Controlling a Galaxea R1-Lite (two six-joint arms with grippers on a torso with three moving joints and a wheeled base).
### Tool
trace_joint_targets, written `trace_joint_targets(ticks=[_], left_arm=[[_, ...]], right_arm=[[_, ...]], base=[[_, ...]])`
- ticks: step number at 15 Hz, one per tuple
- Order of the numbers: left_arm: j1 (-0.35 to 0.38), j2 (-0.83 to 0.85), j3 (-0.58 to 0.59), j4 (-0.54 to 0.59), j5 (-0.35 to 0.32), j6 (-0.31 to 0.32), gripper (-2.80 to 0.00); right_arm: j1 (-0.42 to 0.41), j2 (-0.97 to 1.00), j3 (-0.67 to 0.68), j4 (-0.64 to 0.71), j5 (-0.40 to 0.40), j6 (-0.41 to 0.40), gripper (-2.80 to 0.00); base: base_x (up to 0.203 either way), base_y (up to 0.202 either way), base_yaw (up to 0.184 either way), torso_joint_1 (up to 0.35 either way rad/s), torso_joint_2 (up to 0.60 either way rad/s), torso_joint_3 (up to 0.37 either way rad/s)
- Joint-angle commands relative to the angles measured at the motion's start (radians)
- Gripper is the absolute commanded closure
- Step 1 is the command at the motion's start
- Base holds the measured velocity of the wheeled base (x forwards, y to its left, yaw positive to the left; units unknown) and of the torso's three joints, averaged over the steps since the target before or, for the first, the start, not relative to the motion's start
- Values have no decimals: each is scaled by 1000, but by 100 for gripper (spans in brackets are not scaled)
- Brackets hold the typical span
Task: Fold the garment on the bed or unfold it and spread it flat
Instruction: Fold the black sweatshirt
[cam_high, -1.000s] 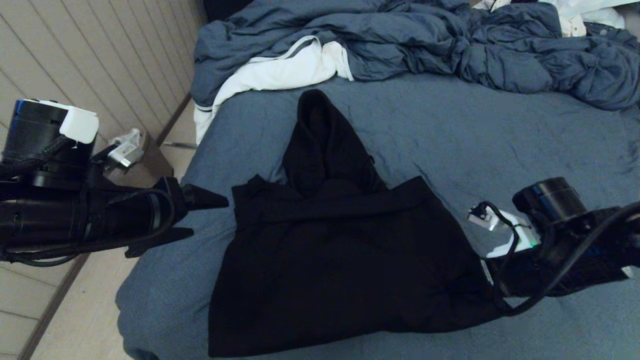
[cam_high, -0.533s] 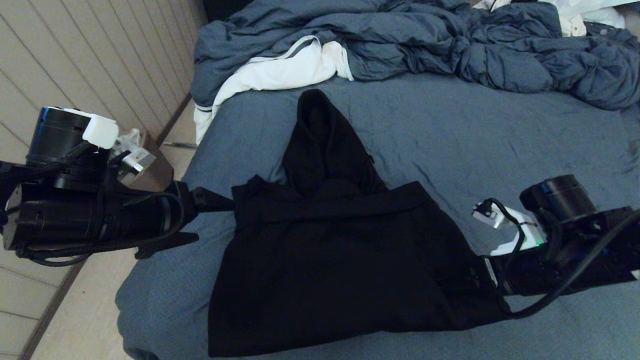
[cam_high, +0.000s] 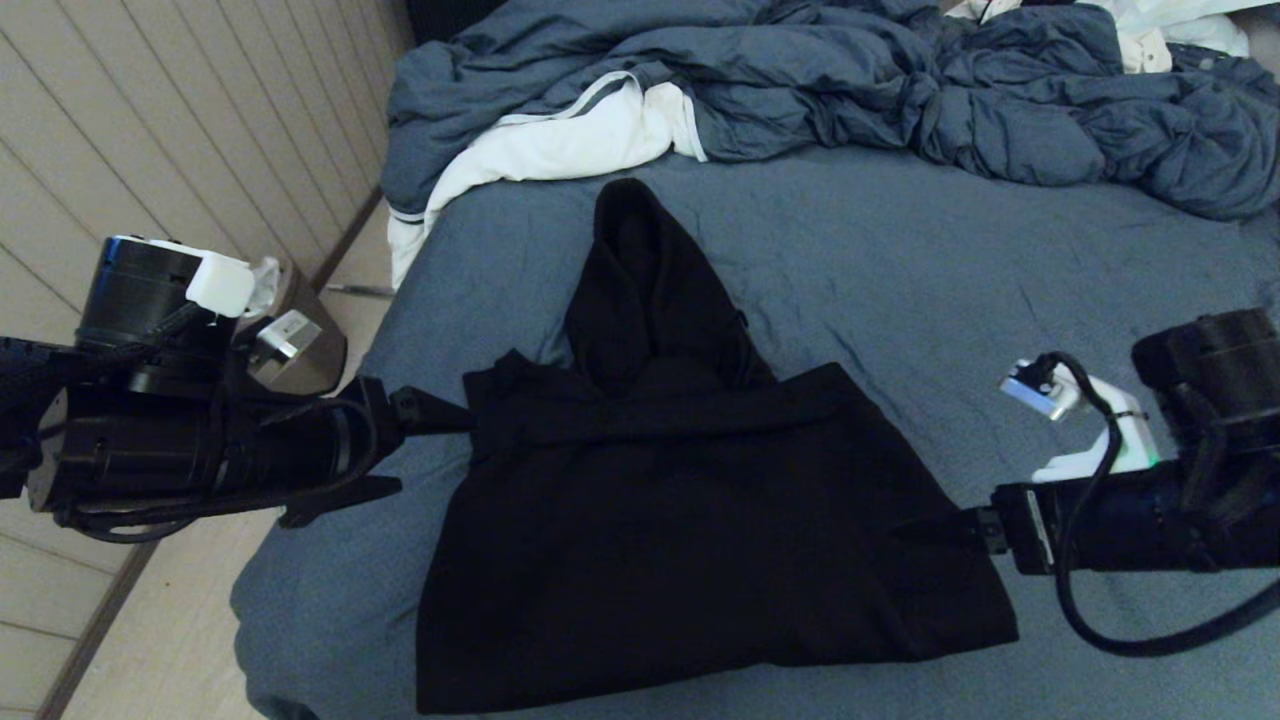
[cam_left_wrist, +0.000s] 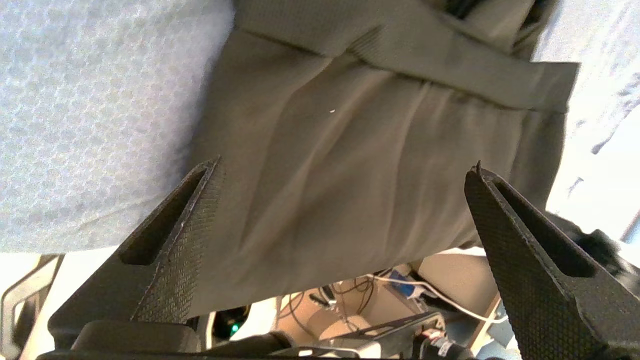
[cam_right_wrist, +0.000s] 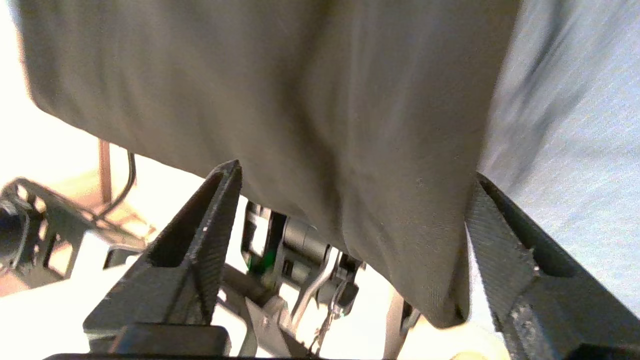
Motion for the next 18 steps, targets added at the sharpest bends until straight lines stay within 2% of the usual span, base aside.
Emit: trace_joint_targets(ticks=[1, 4, 9, 10, 13, 14, 16, 18], left_arm=[[0, 0, -11, -4, 0, -4, -280], [2, 2, -57, -20, 7, -4, -280], [3, 49, -232, 36, 16, 18, -280], [3, 59, -261, 50, 18, 27, 0], [11, 104, -334, 84, 20, 38, 0], [17, 133, -364, 86, 20, 43, 0], [24, 202, -425, 82, 19, 59, 0], [26, 284, -516, 75, 12, 67, 0]], right_arm=[[-9, -57, -29, 0, 3, 2, -280], [-23, -40, -132, 3, 3, 11, -280], [-22, 65, -338, 7, -3, 54, -280], [-22, 93, -374, 3, -5, 63, 0], [-18, 187, -503, 4, -7, 90, 0], [-16, 226, -552, 5, -7, 112, -280], [-12, 273, -622, 8, -6, 148, -280], [-1, 279, -621, 4, -6, 170, -280]], base=[[0, 0, 0, 0, 0, 0], [0, 0, 0, 0, 0, 0], [0, 0, 0, 0, 0, 0], [0, 0, 0, 0, 0, 0], [0, 0, 0, 0, 0, 0], [0, 0, 0, 0, 0, 0], [0, 0, 0, 0, 0, 0], [0, 0, 0, 0, 0, 0]])
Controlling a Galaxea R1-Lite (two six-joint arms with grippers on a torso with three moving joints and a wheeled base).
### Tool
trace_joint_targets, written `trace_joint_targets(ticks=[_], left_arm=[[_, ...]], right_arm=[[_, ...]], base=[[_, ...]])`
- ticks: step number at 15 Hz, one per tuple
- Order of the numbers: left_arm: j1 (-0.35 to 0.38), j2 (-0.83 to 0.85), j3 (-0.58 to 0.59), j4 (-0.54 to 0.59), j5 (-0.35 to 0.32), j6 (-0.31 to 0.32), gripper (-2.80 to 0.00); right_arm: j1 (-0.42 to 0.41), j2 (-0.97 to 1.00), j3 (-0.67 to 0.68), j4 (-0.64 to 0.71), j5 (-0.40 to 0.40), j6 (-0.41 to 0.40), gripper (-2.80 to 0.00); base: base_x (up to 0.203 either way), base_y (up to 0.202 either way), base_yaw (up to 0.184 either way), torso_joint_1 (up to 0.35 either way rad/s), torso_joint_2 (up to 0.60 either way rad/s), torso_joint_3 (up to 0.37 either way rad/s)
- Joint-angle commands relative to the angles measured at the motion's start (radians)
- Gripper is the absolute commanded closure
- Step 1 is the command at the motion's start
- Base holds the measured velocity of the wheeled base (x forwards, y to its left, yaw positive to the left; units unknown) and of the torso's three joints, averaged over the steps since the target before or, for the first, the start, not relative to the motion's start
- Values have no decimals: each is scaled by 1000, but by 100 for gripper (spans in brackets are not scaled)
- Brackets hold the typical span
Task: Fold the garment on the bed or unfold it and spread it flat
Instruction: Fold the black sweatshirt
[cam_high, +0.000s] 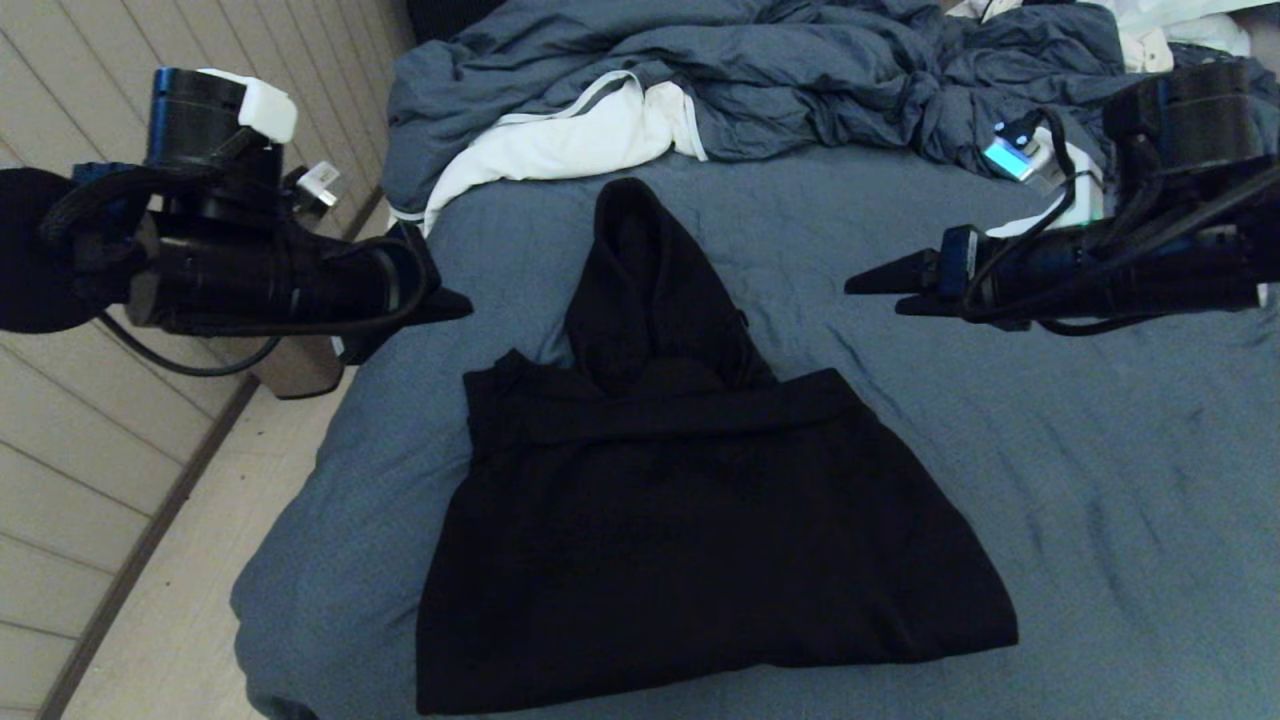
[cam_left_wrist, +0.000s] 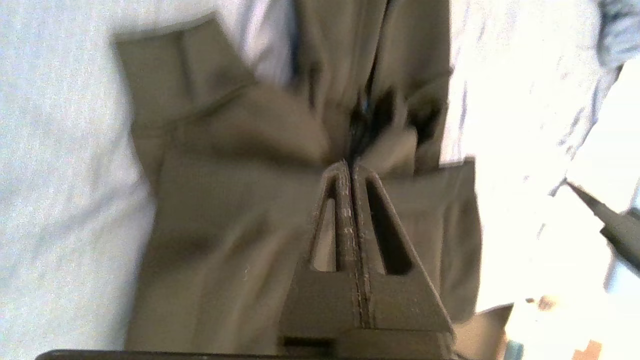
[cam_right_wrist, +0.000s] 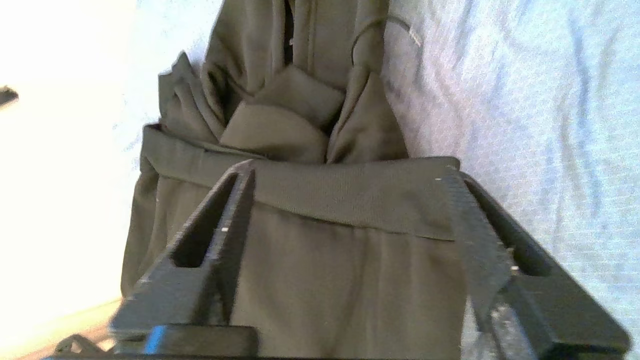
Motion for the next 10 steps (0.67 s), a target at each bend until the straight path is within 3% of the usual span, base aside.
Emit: trace_joint_targets(ticks=[1, 6, 9, 10], left_arm=[[1, 106, -73, -11, -7, -3, 0], [-19, 300, -191, -129, -53, 19, 0], [-48, 404, -218, -159, -60, 139, 0], [-61, 433, -243, -170, -58, 152, 0]], right_arm=[[5, 24, 9, 0, 4, 4, -280], [12, -10, 51, -2, 3, -1, -280], [13, -81, 132, -4, 1, -5, -280], [13, -103, 158, -4, 0, -6, -280]], base=[[0, 0, 0, 0, 0, 0], [0, 0, 0, 0, 0, 0], [0, 0, 0, 0, 0, 0], [0, 0, 0, 0, 0, 0]])
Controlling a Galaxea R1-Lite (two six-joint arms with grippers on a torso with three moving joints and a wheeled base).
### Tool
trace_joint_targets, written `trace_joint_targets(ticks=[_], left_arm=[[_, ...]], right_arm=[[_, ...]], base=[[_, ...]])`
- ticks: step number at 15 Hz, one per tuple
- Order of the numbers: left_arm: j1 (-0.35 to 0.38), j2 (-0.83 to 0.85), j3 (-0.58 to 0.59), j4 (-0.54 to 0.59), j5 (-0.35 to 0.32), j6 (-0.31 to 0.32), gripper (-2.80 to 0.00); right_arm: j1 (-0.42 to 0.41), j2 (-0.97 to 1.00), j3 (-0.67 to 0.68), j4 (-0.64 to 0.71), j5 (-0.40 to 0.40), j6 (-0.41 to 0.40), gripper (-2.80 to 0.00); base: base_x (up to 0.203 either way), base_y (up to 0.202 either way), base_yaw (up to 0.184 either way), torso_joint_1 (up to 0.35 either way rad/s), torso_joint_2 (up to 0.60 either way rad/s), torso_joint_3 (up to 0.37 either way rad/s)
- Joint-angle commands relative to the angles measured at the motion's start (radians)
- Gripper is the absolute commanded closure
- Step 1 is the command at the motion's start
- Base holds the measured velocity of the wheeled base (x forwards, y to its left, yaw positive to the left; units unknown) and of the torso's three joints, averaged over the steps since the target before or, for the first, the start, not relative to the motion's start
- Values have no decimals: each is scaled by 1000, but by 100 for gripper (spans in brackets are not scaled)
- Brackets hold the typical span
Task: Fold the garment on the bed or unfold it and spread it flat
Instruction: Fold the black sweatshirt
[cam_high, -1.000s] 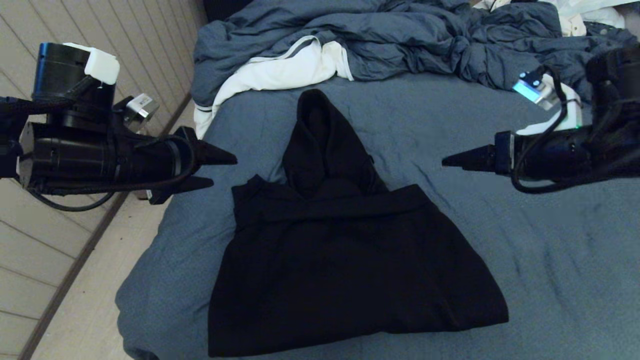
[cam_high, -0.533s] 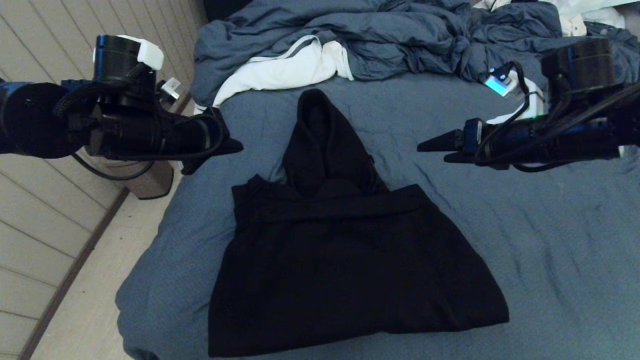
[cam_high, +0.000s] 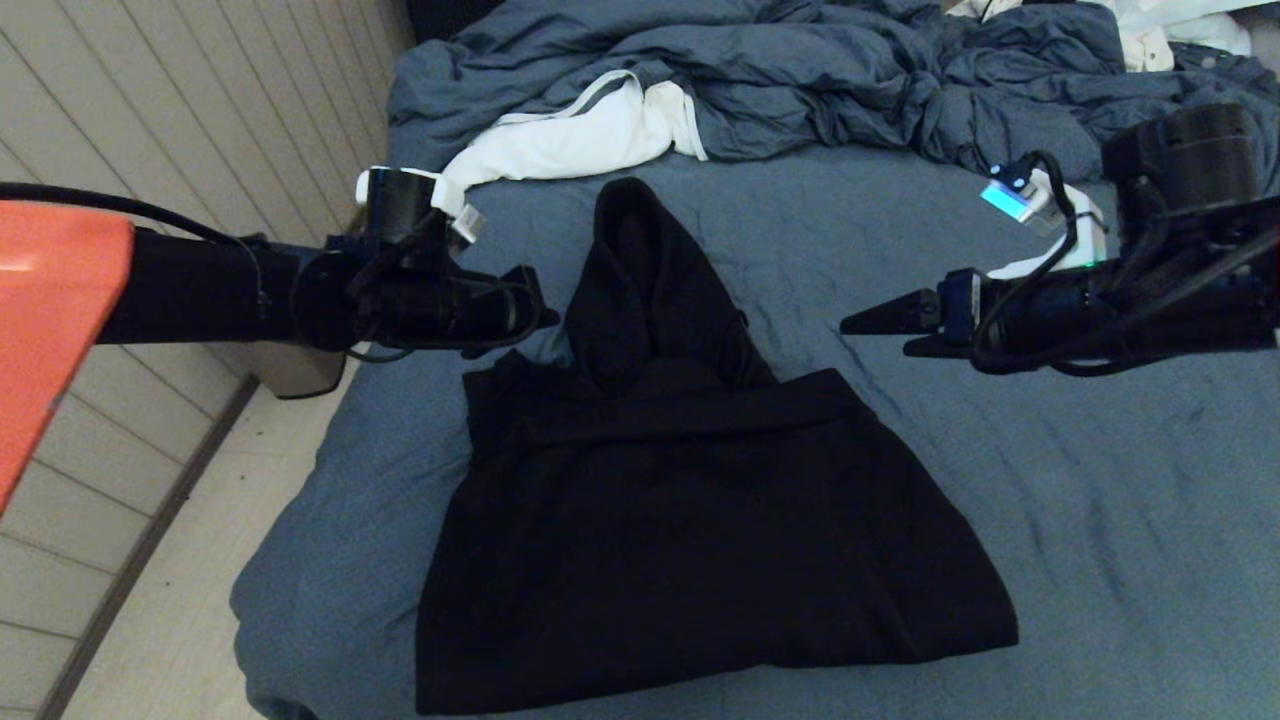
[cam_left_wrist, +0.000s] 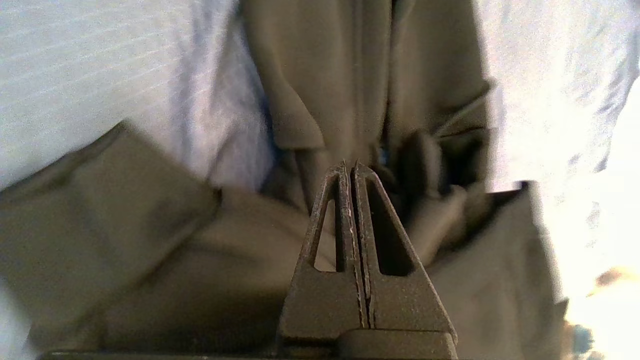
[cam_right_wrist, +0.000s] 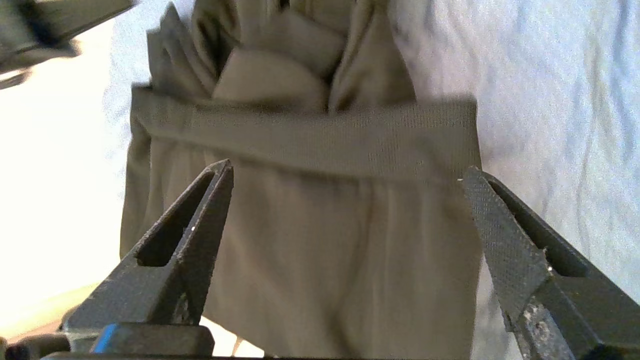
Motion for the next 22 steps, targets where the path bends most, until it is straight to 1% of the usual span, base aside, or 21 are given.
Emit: trace_joint_targets(ticks=[1, 2, 3, 5, 7, 9, 11, 12, 14, 16, 21, 22], left_arm=[[-21, 86, -45, -8, -1, 8, 0], [-27, 102, -60, -9, 0, 11, 0], [-29, 104, -58, -11, 6, 12, -280], [-29, 119, -83, -21, 11, 10, -280], [-28, 170, -155, -27, 24, 7, -280], [-29, 225, -215, -30, 105, 9, -280], [-29, 257, -248, -48, 138, 21, -280], [-31, 269, -248, -70, 146, 40, -280], [-33, 282, -250, -114, 194, 63, -280], [-36, 286, -250, -134, 198, 66, -280], [-89, 292, -254, -139, 200, 66, -280], [-93, 292, -256, -139, 200, 66, 0]], right_arm=[[0, -61, 48, 1, 2, 0, -280], [1, -82, 69, -1, 3, -1, -280], [0, -104, 90, -1, 3, -1, -280], [2, -147, 136, -2, 5, -3, -280], [6, -186, 170, -8, 8, -3, -280], [18, -221, 212, -40, 10, -3, -280], [31, -241, 248, -72, 11, -1, -280], [33, -248, 263, -77, 11, -2, -280], [36, -263, 277, -77, 12, -1, -280], [45, -269, 288, -79, 12, -1, -280], [69, -276, 306, -89, 11, 0, -280], [72, -276, 312, -102, 10, 0, -280]], base=[[0, 0, 0, 0, 0, 0], [0, 0, 0, 0, 0, 0], [0, 0, 0, 0, 0, 0], [0, 0, 0, 0, 0, 0], [0, 0, 0, 0, 0, 0], [0, 0, 0, 0, 0, 0], [0, 0, 0, 0, 0, 0], [0, 0, 0, 0, 0, 0], [0, 0, 0, 0, 0, 0], [0, 0, 0, 0, 0, 0], [0, 0, 0, 0, 0, 0], [0, 0, 0, 0, 0, 0]])
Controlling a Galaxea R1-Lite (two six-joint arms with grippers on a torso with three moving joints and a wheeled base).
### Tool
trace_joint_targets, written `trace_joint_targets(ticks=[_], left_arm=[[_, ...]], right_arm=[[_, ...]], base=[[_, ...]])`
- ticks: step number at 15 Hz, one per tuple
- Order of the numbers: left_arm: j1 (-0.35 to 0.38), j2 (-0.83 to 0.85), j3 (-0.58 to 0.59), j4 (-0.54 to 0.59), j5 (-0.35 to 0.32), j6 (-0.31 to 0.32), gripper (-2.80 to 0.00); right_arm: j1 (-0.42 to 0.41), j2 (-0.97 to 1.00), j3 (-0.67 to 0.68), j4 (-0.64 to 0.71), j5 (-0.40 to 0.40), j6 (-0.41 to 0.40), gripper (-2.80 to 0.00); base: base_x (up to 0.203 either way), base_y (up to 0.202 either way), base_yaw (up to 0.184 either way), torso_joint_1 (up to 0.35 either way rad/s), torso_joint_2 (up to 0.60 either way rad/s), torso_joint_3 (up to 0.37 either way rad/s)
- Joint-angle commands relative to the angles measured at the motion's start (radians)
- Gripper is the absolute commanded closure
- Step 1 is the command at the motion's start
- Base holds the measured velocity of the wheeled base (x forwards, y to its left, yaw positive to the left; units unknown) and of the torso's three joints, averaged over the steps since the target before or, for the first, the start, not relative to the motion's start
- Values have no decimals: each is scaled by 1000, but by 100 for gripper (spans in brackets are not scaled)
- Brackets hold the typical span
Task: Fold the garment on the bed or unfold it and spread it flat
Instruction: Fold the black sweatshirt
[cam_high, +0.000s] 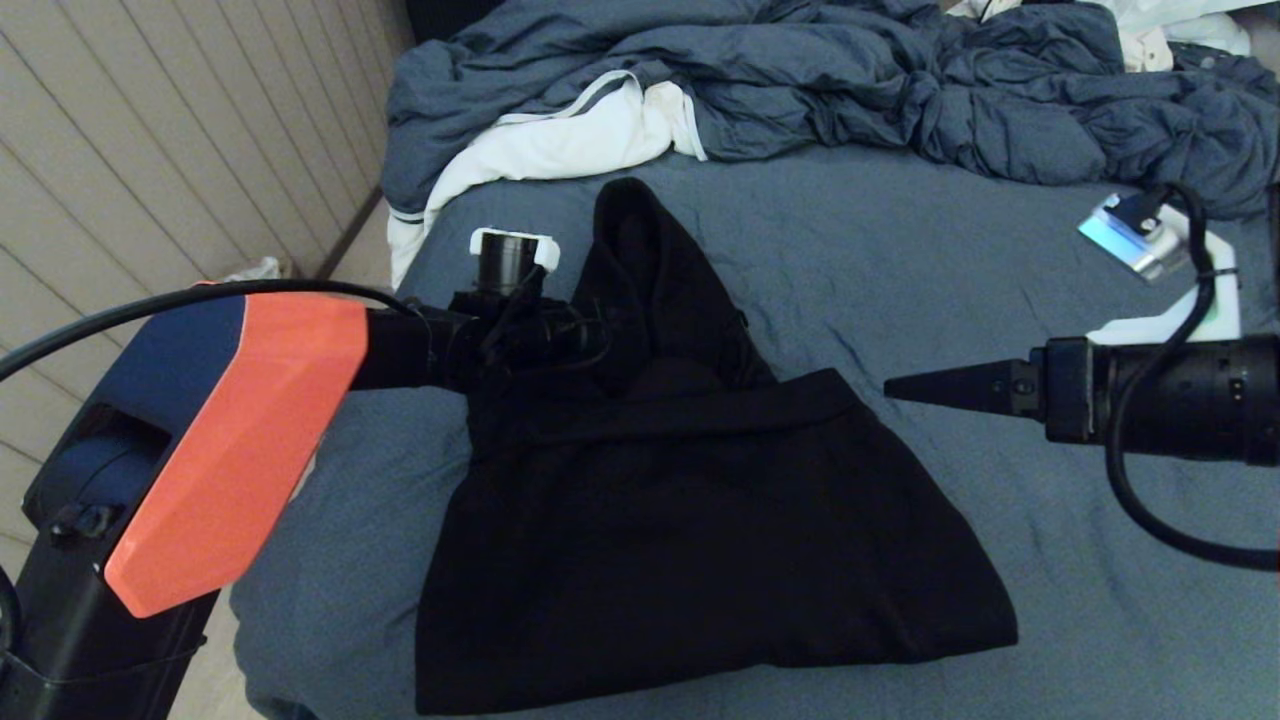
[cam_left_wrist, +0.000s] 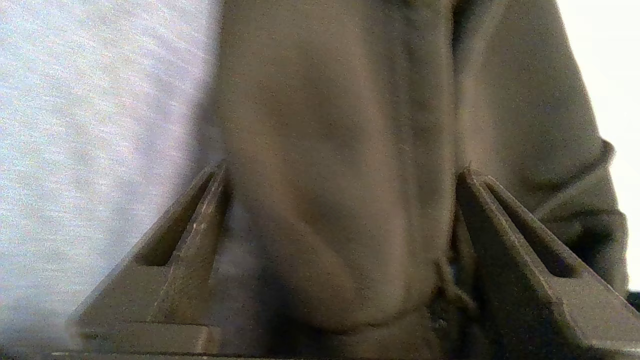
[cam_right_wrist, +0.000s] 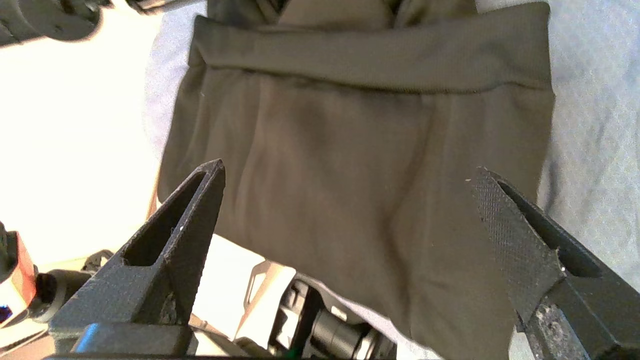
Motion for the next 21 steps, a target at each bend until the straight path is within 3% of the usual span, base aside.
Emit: trace_joint_targets(ticks=[1, 13, 16, 21], left_arm=[[-10, 0, -3, 0, 0, -2, 0], [-8, -51, 2, -21, 19, -10, 0], [-25, -139, 78, -16, 59, -65, 0], [-99, -249, 226, -30, 108, -79, 0]], right_arm=[[5, -1, 13, -16, 1, 2, -280], [12, -4, 14, -32, 0, 8, -280], [10, 20, -26, -51, 0, 11, -280], [12, 211, -214, -64, -9, 10, -280]], base=[[0, 0, 0, 0, 0, 0], [0, 0, 0, 0, 0, 0], [0, 0, 0, 0, 0, 0], [0, 0, 0, 0, 0, 0]])
